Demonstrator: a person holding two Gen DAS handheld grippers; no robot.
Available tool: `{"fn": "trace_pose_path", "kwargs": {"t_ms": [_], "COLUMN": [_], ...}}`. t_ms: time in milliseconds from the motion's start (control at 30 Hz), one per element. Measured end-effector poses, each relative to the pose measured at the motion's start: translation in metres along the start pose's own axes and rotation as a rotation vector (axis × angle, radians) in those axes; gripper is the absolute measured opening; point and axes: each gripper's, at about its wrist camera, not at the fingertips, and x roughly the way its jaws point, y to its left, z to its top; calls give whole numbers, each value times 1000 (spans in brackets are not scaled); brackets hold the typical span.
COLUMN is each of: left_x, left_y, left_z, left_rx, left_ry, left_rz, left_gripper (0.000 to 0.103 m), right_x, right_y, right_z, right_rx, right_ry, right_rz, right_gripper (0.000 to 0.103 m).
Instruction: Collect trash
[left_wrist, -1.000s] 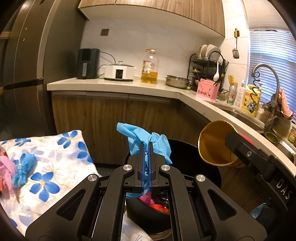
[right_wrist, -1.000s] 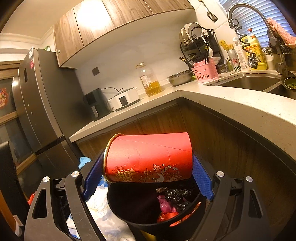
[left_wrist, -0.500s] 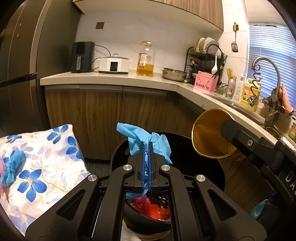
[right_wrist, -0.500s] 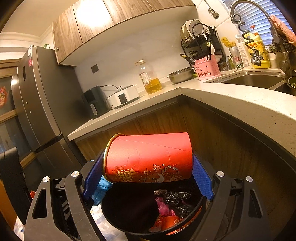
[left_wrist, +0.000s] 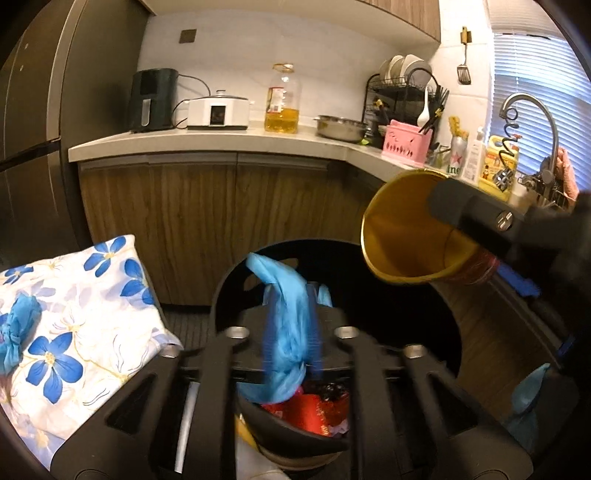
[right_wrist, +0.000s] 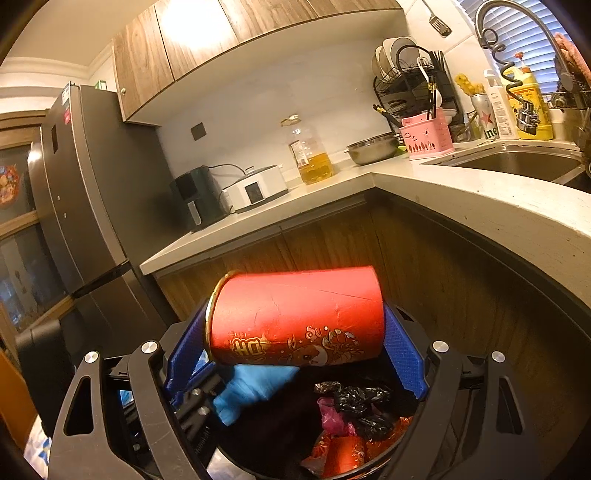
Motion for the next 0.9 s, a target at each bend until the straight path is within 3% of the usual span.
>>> {"fn": "trace_pose_path", "kwargs": {"t_ms": [33, 67, 433, 900], "left_x": [-1, -3, -26, -115], "left_y": [2, 6, 30, 68], "left_z": [-1, -2, -14, -39], "left_rx": [-10, -28, -93, -158], "left_ry": [-2, -7, -8, -74], "left_rz": [1, -10, 72, 237], "left_gripper": [48, 58, 68, 73], "right_x": [0, 0, -23, -63], "right_y": [-1, -1, 3, 43], "right_z": [1, 2, -2, -35], "right_rx": [3, 3, -29, -134], "right_ry": [0, 0, -16, 7], "right_rz": [-1, -2, -48, -76], "right_gripper": [84, 85, 86, 86]}}
